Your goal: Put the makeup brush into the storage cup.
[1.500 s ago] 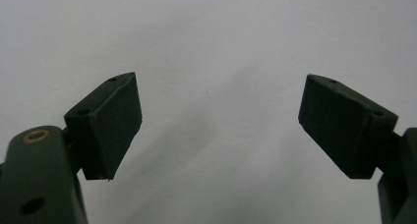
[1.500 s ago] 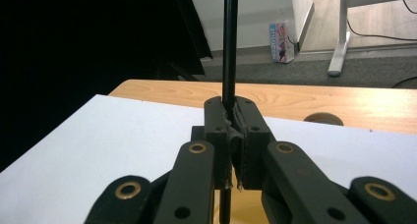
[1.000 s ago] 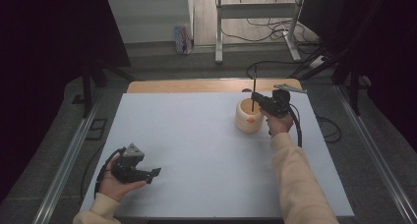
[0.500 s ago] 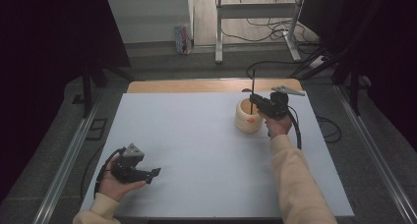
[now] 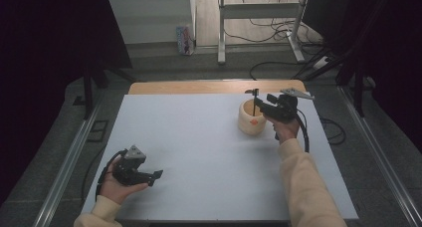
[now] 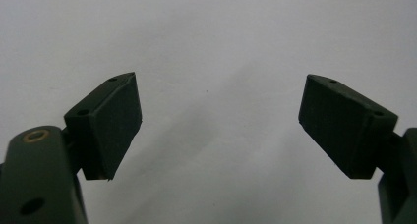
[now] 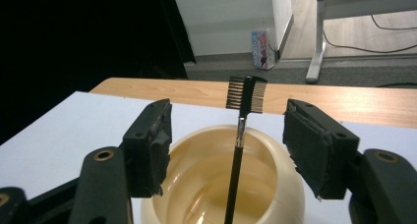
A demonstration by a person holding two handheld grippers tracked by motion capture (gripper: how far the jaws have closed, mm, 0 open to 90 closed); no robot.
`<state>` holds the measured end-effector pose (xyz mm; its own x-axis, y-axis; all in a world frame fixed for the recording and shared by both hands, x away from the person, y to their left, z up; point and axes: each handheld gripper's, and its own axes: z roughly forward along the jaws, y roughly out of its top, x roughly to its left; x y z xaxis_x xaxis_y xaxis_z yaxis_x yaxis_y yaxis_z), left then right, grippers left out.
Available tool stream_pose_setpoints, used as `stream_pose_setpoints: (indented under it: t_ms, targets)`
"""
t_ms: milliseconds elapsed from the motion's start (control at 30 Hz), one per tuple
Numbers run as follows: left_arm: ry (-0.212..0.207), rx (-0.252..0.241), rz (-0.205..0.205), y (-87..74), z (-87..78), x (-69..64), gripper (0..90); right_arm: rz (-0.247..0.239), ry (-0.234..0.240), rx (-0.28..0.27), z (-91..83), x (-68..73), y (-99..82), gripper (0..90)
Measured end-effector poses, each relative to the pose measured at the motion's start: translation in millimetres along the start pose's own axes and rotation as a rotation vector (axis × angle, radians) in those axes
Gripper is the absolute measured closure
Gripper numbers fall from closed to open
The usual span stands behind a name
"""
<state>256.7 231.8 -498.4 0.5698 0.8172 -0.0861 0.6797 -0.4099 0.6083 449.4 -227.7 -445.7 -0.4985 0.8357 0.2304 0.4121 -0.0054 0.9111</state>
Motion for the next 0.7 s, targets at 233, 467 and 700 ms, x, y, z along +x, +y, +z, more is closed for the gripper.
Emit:
stream_pose_setpoints:
  t_ms: [233,467,700]
  targets:
    - [0.002,-0.003,-0.004,-0.4,-1.0,0.3,16.7,-0.025,0.024,0.042,-5.4,0.5,0.5,30.4]
    - [0.009,-0.003,-0.008,-1.6,-2.7,0.6,16.7,-0.081,0.072,0.099,-10.8,6.2,0.2,28.0]
    - [0.009,-0.004,-0.006,-1.3,-2.8,0.1,16.6,-0.107,0.099,0.135,-19.8,8.2,-5.5,27.3]
